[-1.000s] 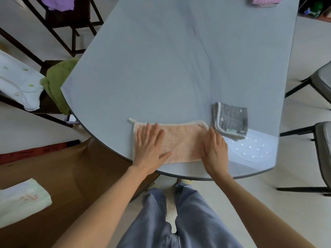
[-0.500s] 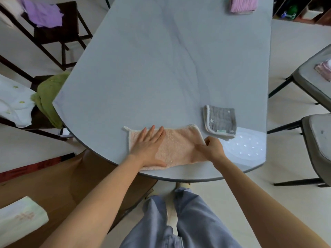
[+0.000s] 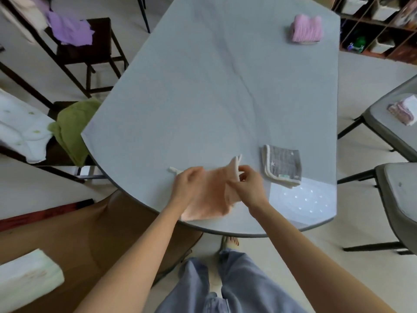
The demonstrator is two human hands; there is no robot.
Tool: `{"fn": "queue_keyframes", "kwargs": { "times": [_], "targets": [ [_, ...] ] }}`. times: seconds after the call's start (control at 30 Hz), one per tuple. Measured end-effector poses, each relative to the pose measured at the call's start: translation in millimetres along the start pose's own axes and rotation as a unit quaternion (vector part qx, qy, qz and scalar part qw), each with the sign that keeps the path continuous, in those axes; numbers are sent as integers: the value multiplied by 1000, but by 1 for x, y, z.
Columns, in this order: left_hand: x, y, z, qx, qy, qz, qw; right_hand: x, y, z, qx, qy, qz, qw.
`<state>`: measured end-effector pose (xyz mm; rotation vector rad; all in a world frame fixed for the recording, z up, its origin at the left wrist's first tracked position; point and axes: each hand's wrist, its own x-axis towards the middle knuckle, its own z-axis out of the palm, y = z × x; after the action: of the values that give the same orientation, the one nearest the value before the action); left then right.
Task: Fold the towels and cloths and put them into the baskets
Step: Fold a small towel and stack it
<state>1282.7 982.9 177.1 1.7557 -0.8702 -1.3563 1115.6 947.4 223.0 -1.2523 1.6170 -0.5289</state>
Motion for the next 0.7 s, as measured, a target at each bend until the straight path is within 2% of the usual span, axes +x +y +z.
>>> {"fn": "queue_keyframes", "kwargs": {
  "times": [0.07, 0.13, 0.23, 0.33, 0.4, 0.5, 0.57, 0.63, 0.7],
  "targets": [
    [-11, 8, -16, -145, 23, -91, 985, -12, -9, 31, -73, -23, -47, 996],
    [-19, 11, -30, -156, 23, -127, 979, -26, -13, 61, -152, -73, -87, 982],
    [-22, 6, -37, -89, 61, -155, 982, -41, -12, 85, -252, -132, -123, 951],
    [-17, -9, -37, 35, 93, -130, 986, -44, -5, 91, -247, -177, -123, 945],
    [-15, -15, -36, 102, 105, -102, 984, -40, 2, 88, -230, -165, -134, 950],
    [-13, -20, -35, 139, 131, -85, 978, -32, 14, 71, -207, -81, -160, 962],
    [-12, -20, -33, 159, 145, -84, 973, -29, 27, 56, -234, -35, -183, 954],
    [-11, -21, -30, 170, 158, -89, 969, -30, 45, 43, -270, -30, -202, 941],
    [-11, -21, -26, 180, 173, -84, 965, -33, 64, 35, -304, -64, -208, 927]
  ]
}}
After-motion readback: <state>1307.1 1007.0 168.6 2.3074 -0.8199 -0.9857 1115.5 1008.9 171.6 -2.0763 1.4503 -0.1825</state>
